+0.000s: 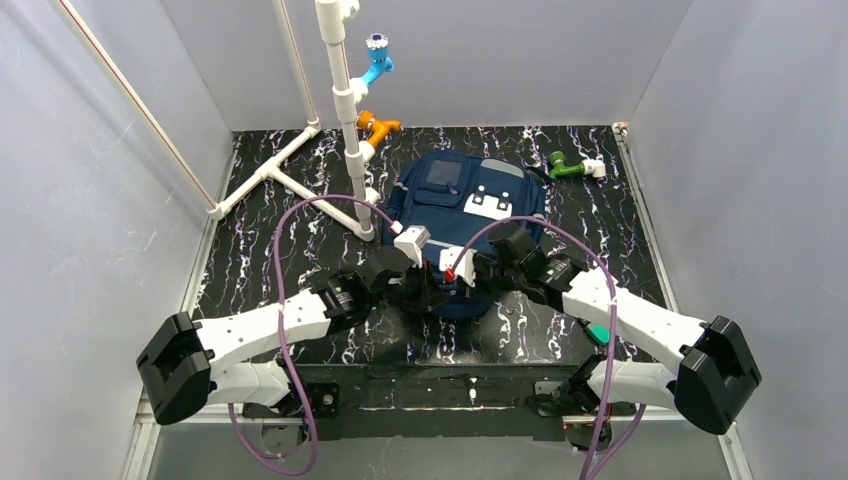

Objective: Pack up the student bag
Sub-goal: Zip the student bag at the center of the board.

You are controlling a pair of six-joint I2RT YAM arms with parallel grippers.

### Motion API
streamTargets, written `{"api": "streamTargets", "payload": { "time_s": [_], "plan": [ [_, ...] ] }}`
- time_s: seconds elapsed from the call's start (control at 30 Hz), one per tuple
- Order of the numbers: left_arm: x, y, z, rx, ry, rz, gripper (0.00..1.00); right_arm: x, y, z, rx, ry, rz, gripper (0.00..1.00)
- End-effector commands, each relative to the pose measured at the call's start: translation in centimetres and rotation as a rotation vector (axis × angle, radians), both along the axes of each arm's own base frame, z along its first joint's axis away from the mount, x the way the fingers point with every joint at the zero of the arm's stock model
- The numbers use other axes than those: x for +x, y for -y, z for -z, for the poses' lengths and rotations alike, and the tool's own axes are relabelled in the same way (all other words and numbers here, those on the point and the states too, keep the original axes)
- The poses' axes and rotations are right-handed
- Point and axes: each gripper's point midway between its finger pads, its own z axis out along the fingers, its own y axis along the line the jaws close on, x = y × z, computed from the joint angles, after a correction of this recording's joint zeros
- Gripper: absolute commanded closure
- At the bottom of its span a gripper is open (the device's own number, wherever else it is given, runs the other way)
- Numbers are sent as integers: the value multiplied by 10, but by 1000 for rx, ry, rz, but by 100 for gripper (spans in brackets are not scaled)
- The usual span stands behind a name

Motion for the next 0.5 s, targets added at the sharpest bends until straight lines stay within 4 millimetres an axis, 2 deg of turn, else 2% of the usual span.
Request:
{"api": "streamTargets", "payload": {
  "time_s": [0.0,0.23,0.3,0.37,0.47],
  "plan": [
    [12,-5,-29,-65,39,-55,100,10,32,15,-124,57,87,99],
    [59,-107,13,130,37,-313,100,-2,68,19,-185,48,134,99],
    [66,-126,22,157,18,-346,100,-2,76,18,-198,55,147,99],
    [67,-134,28,155,-1,-344,100,0,83,16,-206,69,166,99],
    [66,-114,15,50,15,-242,100,1,85,11,-210,74,169,99]
  ]
}}
